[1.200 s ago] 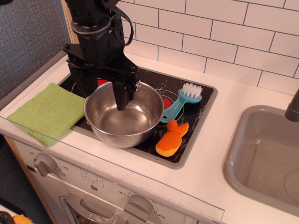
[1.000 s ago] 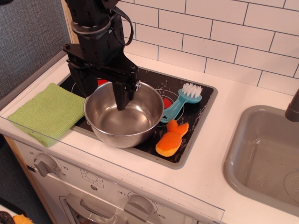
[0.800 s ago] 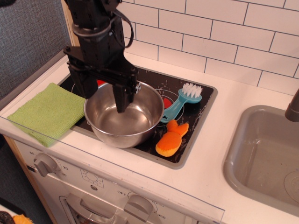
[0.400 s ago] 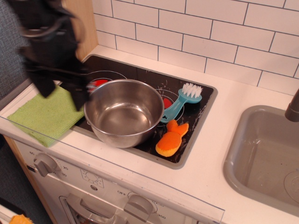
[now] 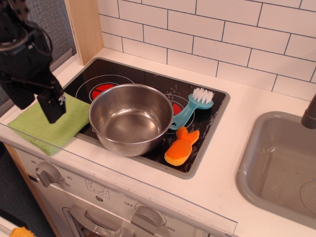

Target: Move the green cloth so it's above the bowl.

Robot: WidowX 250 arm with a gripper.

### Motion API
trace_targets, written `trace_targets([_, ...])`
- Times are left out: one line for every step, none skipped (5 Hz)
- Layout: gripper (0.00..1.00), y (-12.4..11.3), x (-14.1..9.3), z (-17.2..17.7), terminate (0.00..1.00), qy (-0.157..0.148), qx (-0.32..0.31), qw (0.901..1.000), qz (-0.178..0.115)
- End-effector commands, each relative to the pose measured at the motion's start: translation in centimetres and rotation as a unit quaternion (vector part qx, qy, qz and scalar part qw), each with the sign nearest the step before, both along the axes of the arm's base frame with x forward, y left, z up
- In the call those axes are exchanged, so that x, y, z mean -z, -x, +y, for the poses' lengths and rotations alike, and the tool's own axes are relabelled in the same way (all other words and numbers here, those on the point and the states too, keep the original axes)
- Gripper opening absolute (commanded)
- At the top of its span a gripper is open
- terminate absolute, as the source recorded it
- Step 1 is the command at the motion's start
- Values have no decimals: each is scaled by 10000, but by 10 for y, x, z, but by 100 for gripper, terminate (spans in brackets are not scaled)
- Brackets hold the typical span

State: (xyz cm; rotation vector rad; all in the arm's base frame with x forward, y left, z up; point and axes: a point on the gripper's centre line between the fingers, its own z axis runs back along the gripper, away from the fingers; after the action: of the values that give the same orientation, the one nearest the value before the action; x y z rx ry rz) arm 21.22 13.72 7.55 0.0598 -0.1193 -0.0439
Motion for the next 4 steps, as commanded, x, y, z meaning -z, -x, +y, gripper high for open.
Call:
trace_targets([100,-46,38,32,0,-252,189,9995,16])
trace_targets([100,-56,45,34,0,-404,170,9990,48])
trace_targets([100,-57,53,27,0,-516,173,9984,170])
trace_targets([100,-71,65,21,0,-441,59,9985,332])
